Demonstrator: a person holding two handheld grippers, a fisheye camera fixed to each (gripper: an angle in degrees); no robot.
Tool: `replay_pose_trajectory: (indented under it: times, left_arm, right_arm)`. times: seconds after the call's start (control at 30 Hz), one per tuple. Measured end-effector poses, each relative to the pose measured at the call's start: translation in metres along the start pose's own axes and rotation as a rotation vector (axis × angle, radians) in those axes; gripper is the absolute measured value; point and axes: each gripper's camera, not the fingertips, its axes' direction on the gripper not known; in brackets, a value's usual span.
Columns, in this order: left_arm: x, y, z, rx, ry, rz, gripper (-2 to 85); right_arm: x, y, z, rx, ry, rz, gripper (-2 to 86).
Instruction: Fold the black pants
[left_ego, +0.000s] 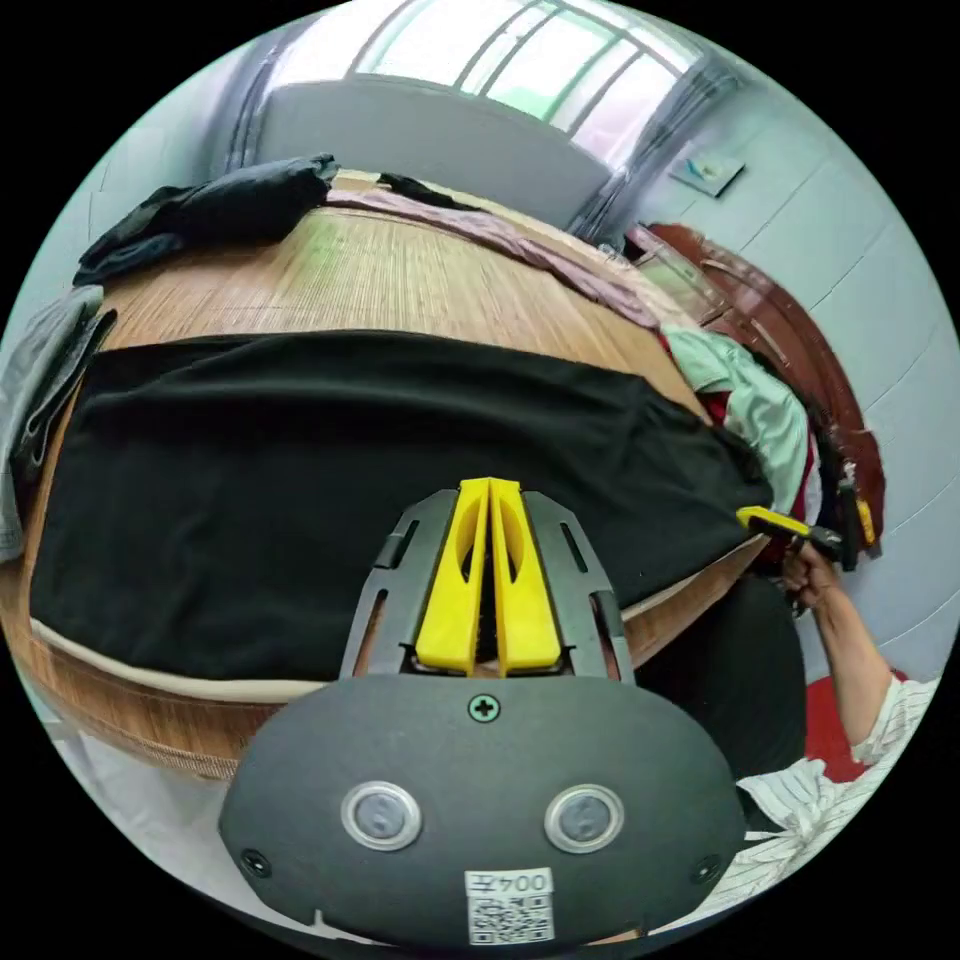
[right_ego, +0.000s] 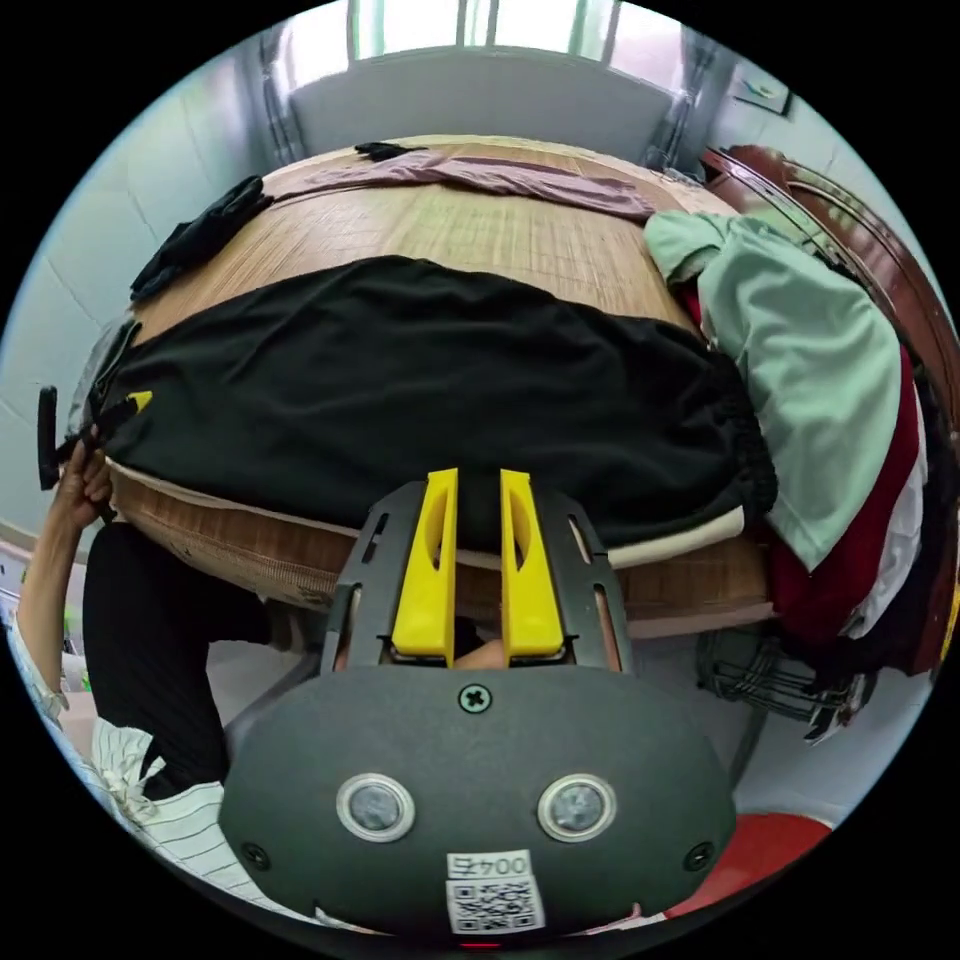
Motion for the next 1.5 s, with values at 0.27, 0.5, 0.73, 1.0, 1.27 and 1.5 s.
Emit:
replay_pose_trajectory:
  times: [0.27,0.5,0.73,1.0,1.27,1.5]
  left_arm:
    - [0.038,-0.008,0.018,0.025,-0.041,0.013,0.7]
    - [0.061,-0.01,0.029,0.064,-0.072,0.023,0.6]
    - [0.055,-0.017,0.036,0.068,0.011,-0.028,0.7]
    - [0.057,-0.024,0.042,0.072,0.029,-0.041,0.8]
    - [0.055,-0.029,0.044,0.076,0.042,-0.049,0.8]
    - [0.051,-0.036,0.042,0.071,0.057,-0.057,0.7]
  right_arm:
    - [0.134,0.067,-0.087,0.271,-0.04,0.214,7.0]
    - [0.31,0.131,-0.084,0.293,-0.562,0.746,11.5]
    - [0.345,0.113,-0.109,0.278,-0.54,0.737,4.8]
    - [0.334,0.069,-0.14,0.102,-0.176,0.551,3.9]
    - [0.363,0.132,-0.114,0.203,-0.486,0.746,11.3]
    - [0.357,0.126,-0.08,0.234,-0.718,0.798,10.4]
